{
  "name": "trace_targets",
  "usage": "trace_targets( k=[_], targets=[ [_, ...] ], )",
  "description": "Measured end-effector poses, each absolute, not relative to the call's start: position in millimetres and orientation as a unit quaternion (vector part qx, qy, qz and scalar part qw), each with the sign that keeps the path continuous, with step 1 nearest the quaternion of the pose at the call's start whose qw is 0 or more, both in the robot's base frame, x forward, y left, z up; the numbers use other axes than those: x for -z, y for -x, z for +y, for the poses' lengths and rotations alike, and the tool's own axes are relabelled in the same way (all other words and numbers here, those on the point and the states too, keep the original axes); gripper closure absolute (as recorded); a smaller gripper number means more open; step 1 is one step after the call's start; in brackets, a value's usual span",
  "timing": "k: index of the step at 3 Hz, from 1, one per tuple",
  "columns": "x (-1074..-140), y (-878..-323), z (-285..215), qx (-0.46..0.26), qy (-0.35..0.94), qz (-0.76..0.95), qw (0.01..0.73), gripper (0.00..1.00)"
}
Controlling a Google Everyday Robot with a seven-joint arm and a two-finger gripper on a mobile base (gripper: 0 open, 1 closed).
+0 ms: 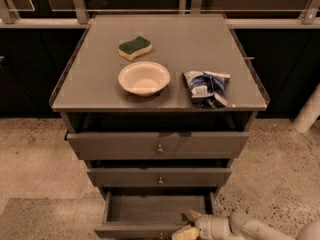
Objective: Open bottom drawer
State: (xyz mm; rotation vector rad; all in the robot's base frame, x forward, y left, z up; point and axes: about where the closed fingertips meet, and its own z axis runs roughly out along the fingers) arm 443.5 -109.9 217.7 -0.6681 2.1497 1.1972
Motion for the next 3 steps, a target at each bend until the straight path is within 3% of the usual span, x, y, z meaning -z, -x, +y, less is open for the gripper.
trace_targets(
  k=[2,3],
  targets=[
    [-238.2,-403.1,-96.9,-0.54,0.153,0.747,0.357,0.0],
    [-238.3,-403.1,-96.9,-0.54,0.153,0.747,0.357,0.0]
  ],
)
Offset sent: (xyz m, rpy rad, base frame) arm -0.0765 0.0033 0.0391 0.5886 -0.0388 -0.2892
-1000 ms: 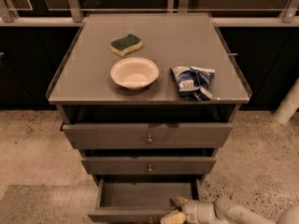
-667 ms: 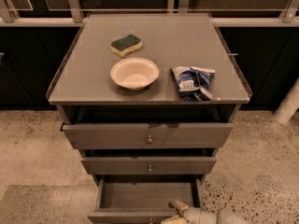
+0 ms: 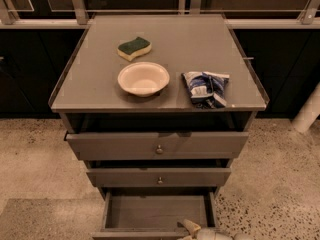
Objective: Open bottom drawer
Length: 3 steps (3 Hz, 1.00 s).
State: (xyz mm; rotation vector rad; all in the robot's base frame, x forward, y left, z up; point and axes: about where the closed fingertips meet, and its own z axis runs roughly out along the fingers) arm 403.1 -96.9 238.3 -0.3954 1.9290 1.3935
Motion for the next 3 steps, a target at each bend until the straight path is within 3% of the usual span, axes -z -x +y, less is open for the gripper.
trace_targets(
  k=[3],
  targets=[
    [-322.2,-463.4,-127.7,-0.45,0.235,0.76,0.406,0.0]
  ],
)
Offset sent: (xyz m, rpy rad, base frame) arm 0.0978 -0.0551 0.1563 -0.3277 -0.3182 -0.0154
